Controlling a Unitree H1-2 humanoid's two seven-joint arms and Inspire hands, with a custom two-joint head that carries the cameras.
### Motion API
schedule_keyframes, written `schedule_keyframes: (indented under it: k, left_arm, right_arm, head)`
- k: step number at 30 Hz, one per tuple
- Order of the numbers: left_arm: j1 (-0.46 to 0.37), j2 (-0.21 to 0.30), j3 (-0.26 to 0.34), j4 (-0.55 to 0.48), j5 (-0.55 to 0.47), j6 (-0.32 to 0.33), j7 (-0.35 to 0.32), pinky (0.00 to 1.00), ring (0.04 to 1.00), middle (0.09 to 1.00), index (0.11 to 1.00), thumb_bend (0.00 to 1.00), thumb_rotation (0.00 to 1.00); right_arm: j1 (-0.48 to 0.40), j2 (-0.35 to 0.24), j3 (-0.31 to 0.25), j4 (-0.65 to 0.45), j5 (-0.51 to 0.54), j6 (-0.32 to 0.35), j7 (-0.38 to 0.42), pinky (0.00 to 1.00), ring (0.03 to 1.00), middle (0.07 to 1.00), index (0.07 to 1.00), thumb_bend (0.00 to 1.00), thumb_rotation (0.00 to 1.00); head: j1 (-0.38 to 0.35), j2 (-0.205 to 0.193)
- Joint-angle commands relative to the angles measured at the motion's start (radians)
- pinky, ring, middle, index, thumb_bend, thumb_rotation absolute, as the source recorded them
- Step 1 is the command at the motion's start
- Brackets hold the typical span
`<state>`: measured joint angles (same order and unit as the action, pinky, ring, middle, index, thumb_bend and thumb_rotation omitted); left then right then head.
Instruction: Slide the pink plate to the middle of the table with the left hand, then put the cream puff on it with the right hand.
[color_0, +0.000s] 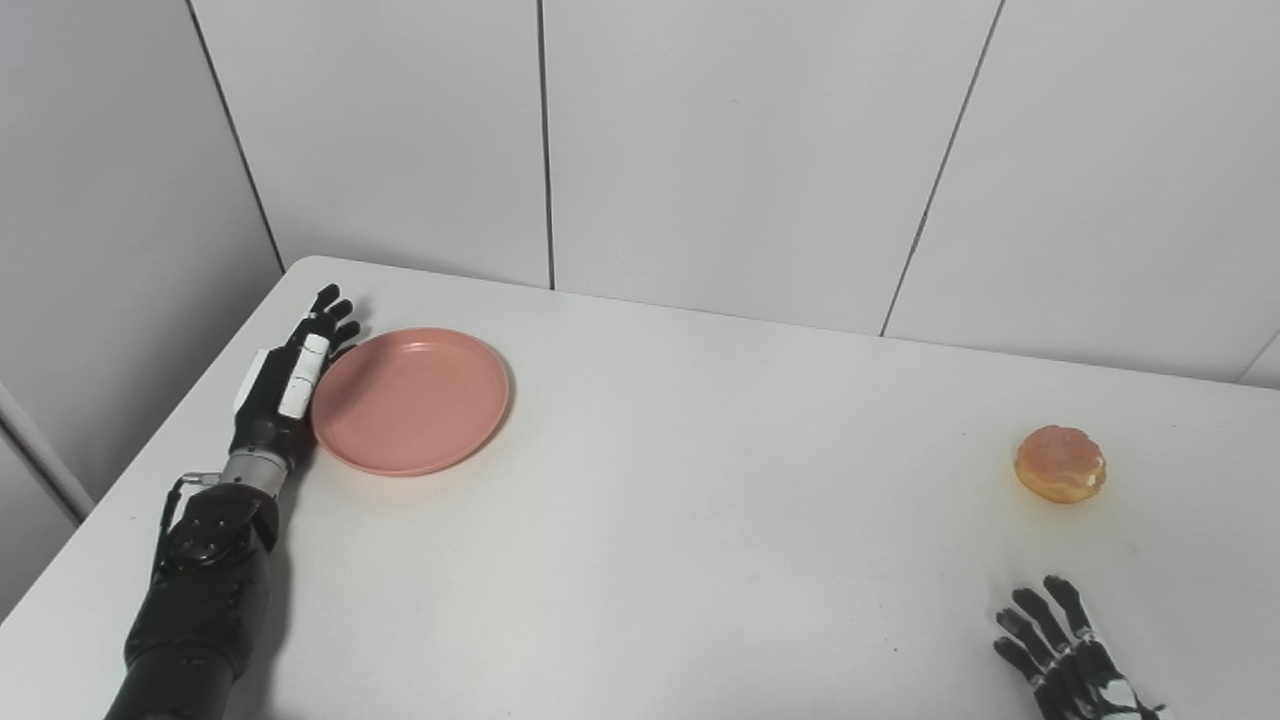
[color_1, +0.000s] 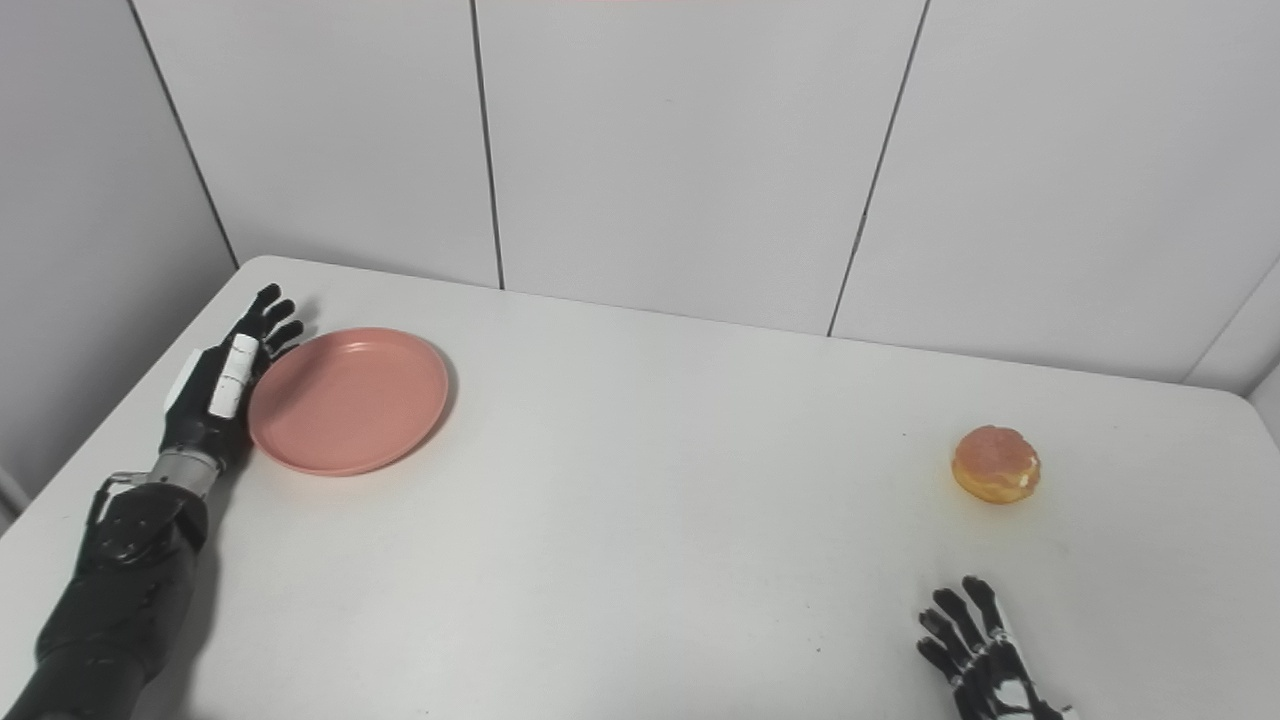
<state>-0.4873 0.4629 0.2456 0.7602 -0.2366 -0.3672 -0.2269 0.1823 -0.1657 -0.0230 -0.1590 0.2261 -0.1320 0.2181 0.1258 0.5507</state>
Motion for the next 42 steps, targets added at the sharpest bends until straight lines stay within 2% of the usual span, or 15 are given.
schedule_keyframes:
  k: [1, 4, 11, 16, 22, 29, 35, 36, 42]
  left_arm:
    - [-0.005, 0.001, 0.002, -0.036, -0.022, 0.004, -0.019, 0.91, 0.924, 0.958, 0.953, 0.94, 0.89]
    - [0.013, -0.015, 0.005, -0.093, -0.050, 0.034, -0.041, 0.92, 0.933, 0.962, 0.956, 0.96, 0.86]
    - [0.037, -0.053, -0.008, -0.187, -0.040, 0.069, -0.016, 0.88, 0.913, 0.957, 0.958, 0.96, 0.85]
    - [0.032, -0.084, -0.022, -0.217, 0.004, 0.107, 0.038, 0.85, 0.901, 0.948, 0.942, 0.96, 0.85]
    - [0.024, -0.129, -0.041, -0.243, 0.025, 0.124, 0.066, 0.83, 0.881, 0.902, 0.930, 0.86, 0.84]
    - [0.039, -0.187, -0.062, -0.326, 0.044, 0.178, 0.103, 0.82, 0.867, 0.906, 0.923, 0.90, 0.84]
    - [0.052, -0.234, -0.077, -0.369, 0.057, 0.214, 0.122, 0.81, 0.869, 0.913, 0.928, 0.90, 0.85]
    - [0.050, -0.238, -0.078, -0.372, 0.056, 0.221, 0.123, 0.81, 0.869, 0.912, 0.928, 0.89, 0.85]
    - [0.039, -0.238, -0.083, -0.363, 0.044, 0.229, 0.105, 0.82, 0.875, 0.911, 0.936, 0.92, 0.85]
  right_arm:
    - [0.001, -0.007, 0.000, -0.032, -0.002, 0.023, -0.002, 0.89, 0.900, 0.923, 0.969, 0.89, 1.00]
    - [-0.004, -0.009, 0.003, -0.032, 0.005, 0.025, 0.002, 0.89, 0.902, 0.925, 0.970, 0.89, 1.00]
    - [-0.007, -0.004, 0.009, -0.037, -0.003, 0.027, -0.001, 0.88, 0.901, 0.924, 0.967, 0.88, 1.00]
    - [-0.005, -0.001, 0.015, -0.048, -0.011, 0.039, -0.009, 0.87, 0.900, 0.924, 0.967, 0.90, 1.00]
    - [-0.003, 0.004, 0.023, -0.062, -0.014, 0.048, -0.014, 0.88, 0.904, 0.927, 0.968, 0.90, 1.00]
    - [-0.005, 0.012, 0.034, -0.071, -0.031, 0.053, -0.025, 0.86, 0.893, 0.918, 0.961, 0.90, 1.00]
    - [-0.007, 0.034, 0.048, -0.085, -0.059, 0.068, -0.046, 0.84, 0.874, 0.906, 0.953, 0.89, 1.00]
    - [-0.008, 0.042, 0.052, -0.090, -0.067, 0.074, -0.051, 0.84, 0.869, 0.902, 0.951, 0.89, 1.00]
    - [-0.010, 0.079, 0.078, -0.119, -0.114, 0.113, -0.077, 0.83, 0.858, 0.894, 0.944, 0.90, 1.00]
  head:
    - [0.001, 0.000]
    - [-0.004, 0.005]
    - [-0.027, 0.015]
    - [-0.030, 0.019]
    - [-0.048, 0.029]
    - [-0.074, 0.036]
    - [-0.130, 0.047]
    - [-0.159, 0.051]
    - [-0.231, 0.058]
